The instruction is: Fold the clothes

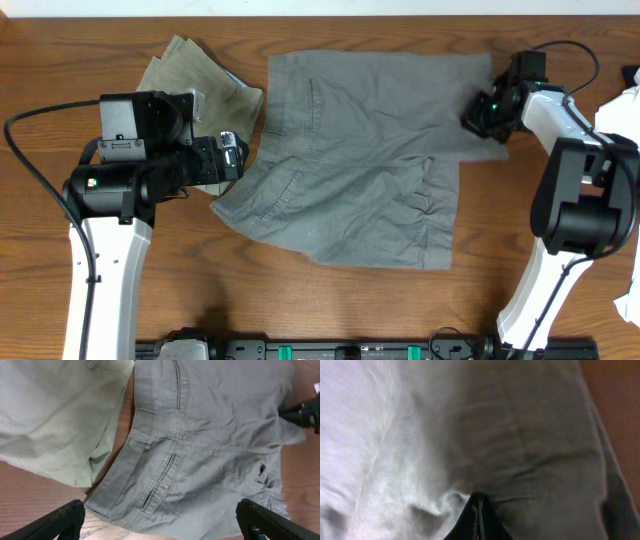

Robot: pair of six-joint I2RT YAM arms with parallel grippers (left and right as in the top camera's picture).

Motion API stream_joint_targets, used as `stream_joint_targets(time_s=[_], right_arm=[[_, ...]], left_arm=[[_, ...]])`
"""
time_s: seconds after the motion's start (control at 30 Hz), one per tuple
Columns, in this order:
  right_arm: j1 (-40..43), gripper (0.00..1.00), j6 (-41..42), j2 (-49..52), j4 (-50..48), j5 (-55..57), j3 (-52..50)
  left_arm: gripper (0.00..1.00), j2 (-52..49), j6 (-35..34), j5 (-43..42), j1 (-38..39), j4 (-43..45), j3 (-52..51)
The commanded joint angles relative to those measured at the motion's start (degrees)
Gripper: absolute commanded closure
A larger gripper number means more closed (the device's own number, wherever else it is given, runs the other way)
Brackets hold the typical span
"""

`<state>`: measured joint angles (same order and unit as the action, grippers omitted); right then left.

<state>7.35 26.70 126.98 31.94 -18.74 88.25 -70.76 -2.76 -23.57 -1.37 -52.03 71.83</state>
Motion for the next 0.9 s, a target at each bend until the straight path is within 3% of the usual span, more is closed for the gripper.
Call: stream_joint_targets(time_s=[0.0,0.23,0.3,0.33,0.47,0.6,0.7,0.87], right_arm=[[-1.0,0.99,9.8,11.0,-5.9,0.4,-2.5],[-3.3,0.98,17.2,16.8,-32.7,-16.4,-0.2],[-3.3,0.90,15.2,15.9,-37.9,-21.4,1.0],[-3.1,0.80,13.8,14.8,-39.6,-25.0,1.8],[-1.1,0.65,9.3,9.8,-40.1,-32.1,2.9],[2.1,0.56,2.9,1.7,-33.4,-37.9,2.9],[4.6,0.50,-4.1,-4.4,-21.4,-37.2,2.9],[7.3,0.46,-14.1,-10.8,7.0,-16.4,2.9]], left_arm=[[0.02,0.4,0.5,0.4,0.2,0.3,1.0],[0.02,0.4,0.5,0.1,0.2,0.7,1.0],[0.02,0.4,0.5,0.0,0.2,0.7,1.0],[0.02,0.4,0.5,0.0,0.2,0.7,1.0],[0.02,0.4,0.5,0.0,0.2,0.7,1.0],[0.02,0.4,0.5,0.0,0.2,0.7,1.0],[0.02,0.4,0.5,0.0,0.2,0.7,1.0],[0.02,0.4,0.5,0.0,0.2,0.7,1.0]])
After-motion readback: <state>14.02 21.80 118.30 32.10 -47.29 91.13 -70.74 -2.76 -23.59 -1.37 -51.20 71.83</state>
